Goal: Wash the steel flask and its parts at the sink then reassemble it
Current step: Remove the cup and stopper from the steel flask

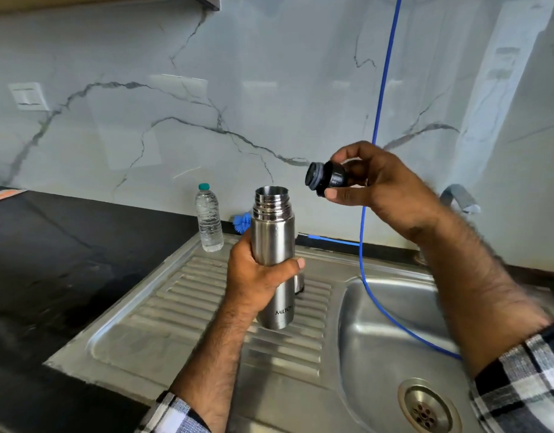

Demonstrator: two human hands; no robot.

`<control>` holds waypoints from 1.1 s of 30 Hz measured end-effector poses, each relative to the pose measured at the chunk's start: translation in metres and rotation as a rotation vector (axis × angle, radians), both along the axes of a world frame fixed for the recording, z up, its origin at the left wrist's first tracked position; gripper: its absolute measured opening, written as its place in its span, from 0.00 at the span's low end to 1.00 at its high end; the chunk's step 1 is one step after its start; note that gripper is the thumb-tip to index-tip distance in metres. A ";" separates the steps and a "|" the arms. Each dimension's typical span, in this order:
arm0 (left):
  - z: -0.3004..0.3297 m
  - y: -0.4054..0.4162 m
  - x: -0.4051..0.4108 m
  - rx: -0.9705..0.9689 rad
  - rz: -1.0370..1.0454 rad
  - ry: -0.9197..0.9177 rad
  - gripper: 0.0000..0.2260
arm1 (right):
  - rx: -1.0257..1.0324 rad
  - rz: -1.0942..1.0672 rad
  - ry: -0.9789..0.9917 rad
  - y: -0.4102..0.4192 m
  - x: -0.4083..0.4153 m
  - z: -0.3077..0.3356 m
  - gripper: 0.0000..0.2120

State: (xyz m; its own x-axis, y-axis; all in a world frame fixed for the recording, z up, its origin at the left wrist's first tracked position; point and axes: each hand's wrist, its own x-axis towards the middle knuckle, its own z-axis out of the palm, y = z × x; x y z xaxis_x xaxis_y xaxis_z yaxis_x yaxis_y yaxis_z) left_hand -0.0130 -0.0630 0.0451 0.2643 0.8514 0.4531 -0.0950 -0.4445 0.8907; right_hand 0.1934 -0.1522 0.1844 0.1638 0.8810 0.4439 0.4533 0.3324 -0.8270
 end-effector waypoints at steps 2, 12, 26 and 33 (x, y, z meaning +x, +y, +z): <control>0.000 0.010 -0.014 0.009 0.034 0.013 0.24 | 0.004 -0.024 0.159 0.015 -0.010 -0.026 0.22; -0.009 0.071 -0.080 0.052 0.324 0.029 0.25 | -0.222 -0.170 0.042 0.091 -0.072 -0.154 0.22; -0.006 0.077 -0.091 0.035 0.414 0.025 0.30 | -0.443 -0.252 -0.566 0.126 -0.132 -0.190 0.21; -0.003 0.074 -0.093 0.047 0.422 0.017 0.30 | -0.402 -0.230 -0.614 0.123 -0.132 -0.191 0.25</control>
State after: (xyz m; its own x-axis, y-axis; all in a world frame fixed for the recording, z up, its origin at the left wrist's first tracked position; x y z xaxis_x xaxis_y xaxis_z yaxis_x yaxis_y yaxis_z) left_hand -0.1056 0.0115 0.0424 -0.0956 0.8649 0.4927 0.1188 -0.4815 0.8684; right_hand 0.0611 -0.0294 -0.0061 0.1899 0.9675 0.1672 0.8915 -0.0986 -0.4421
